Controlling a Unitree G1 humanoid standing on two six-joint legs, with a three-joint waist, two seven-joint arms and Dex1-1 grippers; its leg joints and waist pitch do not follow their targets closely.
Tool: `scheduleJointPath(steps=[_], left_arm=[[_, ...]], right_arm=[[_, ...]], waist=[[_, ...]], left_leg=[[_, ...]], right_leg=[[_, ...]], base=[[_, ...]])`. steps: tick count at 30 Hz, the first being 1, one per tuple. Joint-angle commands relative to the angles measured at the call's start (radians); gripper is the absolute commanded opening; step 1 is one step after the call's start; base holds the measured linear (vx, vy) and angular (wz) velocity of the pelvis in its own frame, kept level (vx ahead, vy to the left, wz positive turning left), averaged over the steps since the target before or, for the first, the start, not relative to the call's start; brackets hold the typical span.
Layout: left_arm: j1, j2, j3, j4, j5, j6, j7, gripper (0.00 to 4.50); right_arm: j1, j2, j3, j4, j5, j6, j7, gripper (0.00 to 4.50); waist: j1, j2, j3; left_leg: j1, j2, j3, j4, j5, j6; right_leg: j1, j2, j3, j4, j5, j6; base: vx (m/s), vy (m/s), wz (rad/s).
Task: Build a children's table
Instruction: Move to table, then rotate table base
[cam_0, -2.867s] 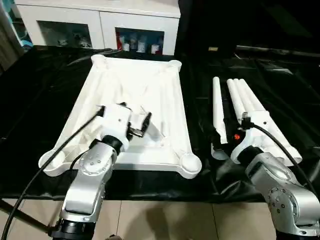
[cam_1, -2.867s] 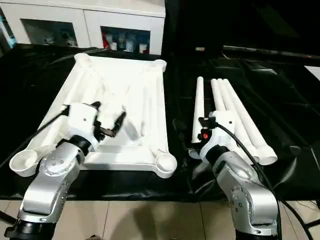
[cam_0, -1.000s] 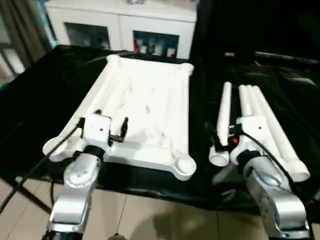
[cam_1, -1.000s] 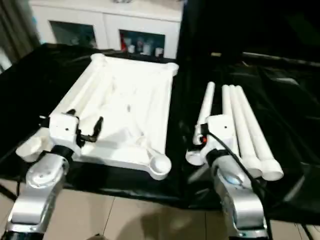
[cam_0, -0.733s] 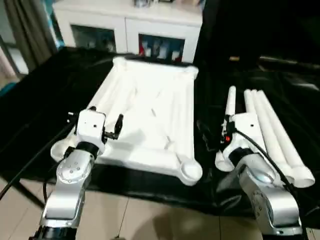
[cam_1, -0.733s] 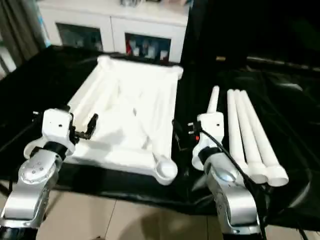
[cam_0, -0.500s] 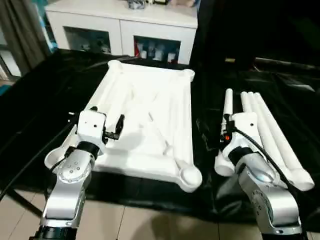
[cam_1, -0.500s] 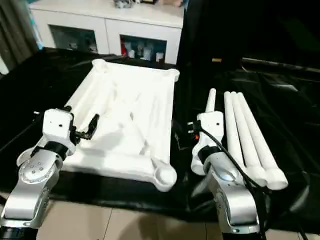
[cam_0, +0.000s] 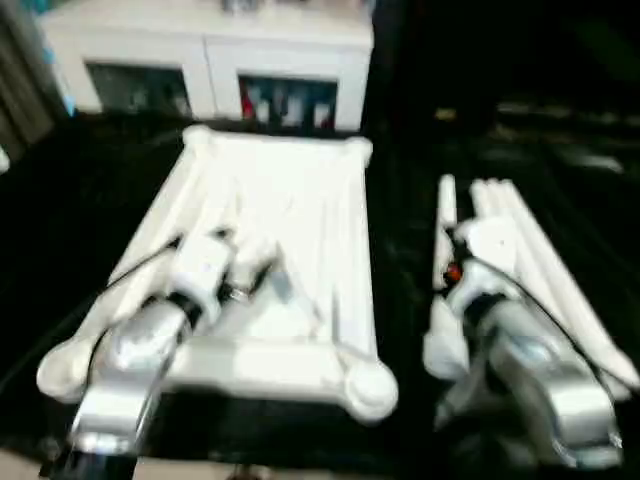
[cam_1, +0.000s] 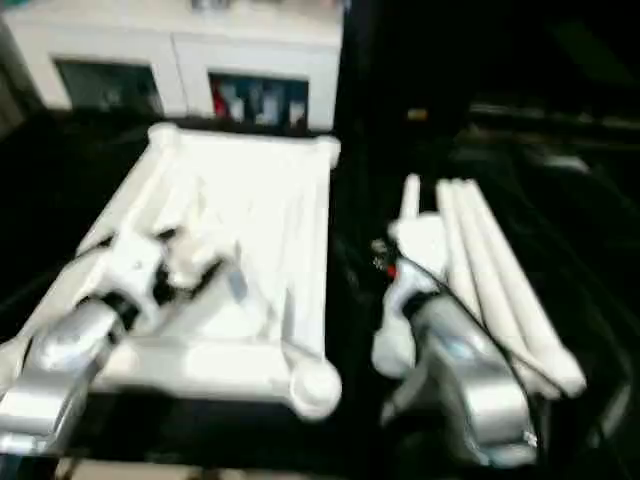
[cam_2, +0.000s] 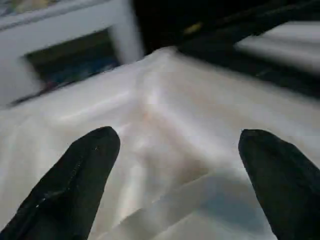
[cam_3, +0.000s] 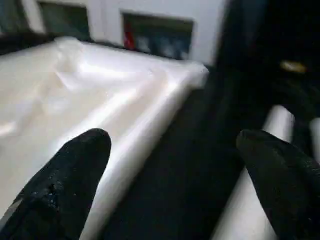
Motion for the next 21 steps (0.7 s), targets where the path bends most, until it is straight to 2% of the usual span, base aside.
scheduleJointPath(steps=[1,2,3,4,5,6,7,8,9,10,12,13,14,15,16,18,19,21], left_arm=[[-0.017,0.029,-0.015,0.007,-0.018,0.002,-0.068,4.39],[-0.031,0.062,-0.029,0.015,-0.031,0.01,-0.131,4.39],[-0.039,0.09,-0.043,0.015,-0.046,0.019,-0.185,4.39],[-0.052,0.139,-0.068,0.013,-0.066,0.042,-0.271,4.39],[-0.052,0.139,-0.068,0.013,-0.066,0.042,-0.271,4.39],[-0.055,0.165,-0.083,0.008,-0.079,0.05,-0.329,4.39],[-0.061,0.187,-0.096,0.009,-0.084,0.052,-0.372,4.39],[-0.076,0.23,-0.122,0.013,-0.098,0.073,-0.465,4.39],[-0.076,0.23,-0.122,0.013,-0.098,0.073,-0.465,4.39],[-0.083,0.241,-0.13,0.017,-0.101,0.081,-0.491,4.24],[-0.089,0.261,-0.143,0.015,-0.109,0.107,-0.531,4.13],[-0.091,0.304,-0.171,-0.006,-0.124,0.153,-0.6,4.04],[-0.091,0.337,-0.192,-0.026,-0.144,0.186,-0.649,4.01],[-0.086,0.358,-0.203,-0.045,-0.158,0.209,-0.677,3.95],[-0.08,0.374,-0.211,-0.06,-0.165,0.225,-0.697,3.81],[-0.065,0.404,-0.229,-0.088,-0.162,0.251,-0.724,3.69],[-0.058,0.411,-0.238,-0.093,-0.151,0.254,-0.725,3.5],[-0.048,0.409,-0.249,-0.094,-0.123,0.25,-0.71,3.43]], right_arm=[[-0.017,-0.022,-0.008,-0.007,0.019,0.014,0.04,4.5],[-0.024,-0.054,-0.012,-0.004,0.041,0.021,0.087,4.5],[-0.028,-0.079,-0.015,-0.004,0.057,0.027,0.125,4.5],[-0.035,-0.128,-0.016,-0.006,0.082,0.035,0.201,4.5],[-0.035,-0.128,-0.016,-0.006,0.082,0.035,0.201,4.5],[-0.035,-0.159,-0.01,-0.01,0.09,0.033,0.246,4.5],[-0.036,-0.189,-0.003,-0.014,0.095,0.032,0.286,4.5],[-0.037,-0.252,0.011,-0.027,0.114,0.039,0.37,4.5],[-0.037,-0.252,0.011,-0.027,0.114,0.039,0.37,4.5],[-0.038,-0.27,0.015,-0.03,0.12,0.041,0.394,4.5],[-0.037,-0.3,0.023,-0.037,0.124,0.045,0.43,4.5],[-0.033,-0.354,0.038,-0.049,0.124,0.048,0.489,4.5],[-0.032,-0.397,0.051,-0.057,0.126,0.053,0.532,4.5],[-0.032,-0.413,0.056,-0.059,0.127,0.055,0.547,4.5],[-0.031,-0.425,0.06,-0.062,0.127,0.055,0.56,4.5],[-0.03,-0.445,0.068,-0.067,0.122,0.053,0.581,4.5],[-0.029,-0.454,0.075,-0.07,0.118,0.053,0.588,4.5],[-0.025,-0.46,0.086,-0.077,0.112,0.053,0.594,4.5]], waist=[[-0.008,0.007,-0.038],[-0.019,0.013,-0.036],[-0.023,0.011,-0.031],[-0.029,0.009,-0.029],[-0.031,0.006,-0.027],[-0.032,0.004,-0.027],[-0.032,0.008,-0.027],[-0.031,0.011,-0.03],[-0.028,0.01,-0.034],[-0.03,0.01,-0.033],[-0.031,0.007,-0.036],[-0.03,0.008,-0.037],[-0.029,0.017,-0.038],[-0.03,0.015,-0.039],[-0.031,0.02,-0.04],[-0.032,0.021,-0.041],[-0.032,0.02,-0.04],[-0.032,0.018,-0.041]], left_leg=[[0.008,0.022,0.021,-0.12,-0.051,-0.003],[0.023,0.029,0.023,-0.135,-0.182,-0.042],[0.026,0.03,0.024,-0.141,-0.239,-0.047],[0.03,0.038,0.028,-0.148,-0.321,-0.049],[0.025,0.039,0.031,-0.15,-0.317,-0.049],[0.022,0.04,0.035,-0.151,-0.299,-0.048],[0.022,0.042,0.036,-0.152,-0.292,-0.048],[0.025,0.046,0.04,-0.15,-0.275,-0.045],[0.024,0.048,0.043,-0.149,-0.248,-0.038],[0.023,0.049,0.049,-0.149,-0.235,-0.037],[0.021,0.049,0.052,-0.149,-0.208,-0.035],[0.021,0.051,0.051,-0.149,-0.199,-0.034],[0.025,0.052,0.052,-0.147,-0.194,-0.031],[0.02,0.052,0.052,-0.147,-0.174,-0.023],[0.023,0.052,0.054,-0.145,-0.16,-0.021],[0.022,0.054,0.057,-0.143,-0.144,-0.017],[0.022,0.055,0.057,-0.143,-0.14,-0.015],[0.024,0.056,0.06,-0.141,-0.135,-0.011]], right_leg=[[0.063,0.004,-0.009,-0.086,-0.122,-0.138],[0.055,0.002,-0.01,-0.1,-0.205,-0.15],[0.052,0.002,-0.007,-0.109,-0.242,-0.151],[0.047,-0.003,-0.002,-0.119,-0.329,-0.146],[0.047,-0.002,-0.002,-0.121,-0.338,-0.144],[0.046,-0.003,-0.001,-0.124,-0.357,-0.141],[0.044,-0.004,0.0,-0.124,-0.358,-0.142],[0.04,-0.004,0.003,-0.122,-0.338,-0.151],[0.044,-0.001,0.002,-0.119,-0.302,-0.161],[0.041,0.003,0.003,-0.118,-0.273,-0.173],[0.043,0.005,0.002,-0.114,-0.24,-0.191],[0.044,0.005,0.002,-0.112,-0.225,-0.196],[0.042,0.008,0.002,-0.108,-0.188,-0.209],[0.046,0.011,0.001,-0.102,-0.143,-0.221],[0.044,0.012,0.0,-0.1,-0.108,-0.239],[0.045,0.012,-0.002,-0.097,-0.073,-0.263],[0.046,0.013,-0.002,-0.098,-0.065,-0.266],[0.048,0.013,-0.002,-0.097,-0.056,-0.275]], base=[[-0.12,0.016,-0.07],[-0.093,-0.034,-0.06],[-0.078,-0.045,0.01],[-0.078,-0.045,0.01],[-0.085,-0.048,-0.05],[-0.057,-0.04,-0.07],[-0.057,-0.04,-0.07],[0.0,0.0,0.0],[0.0,0.0,0.0],[0.0,0.0,0.0],[0.0,0.0,0.0],[0.0,0.0,0.0],[0.0,0.0,0.0],[0.0,0.0,0.0],[0.0,0.0,0.0],[0.0,0.0,0.0],[0.0,0.0,0.0],[0.0,0.0,0.0]])
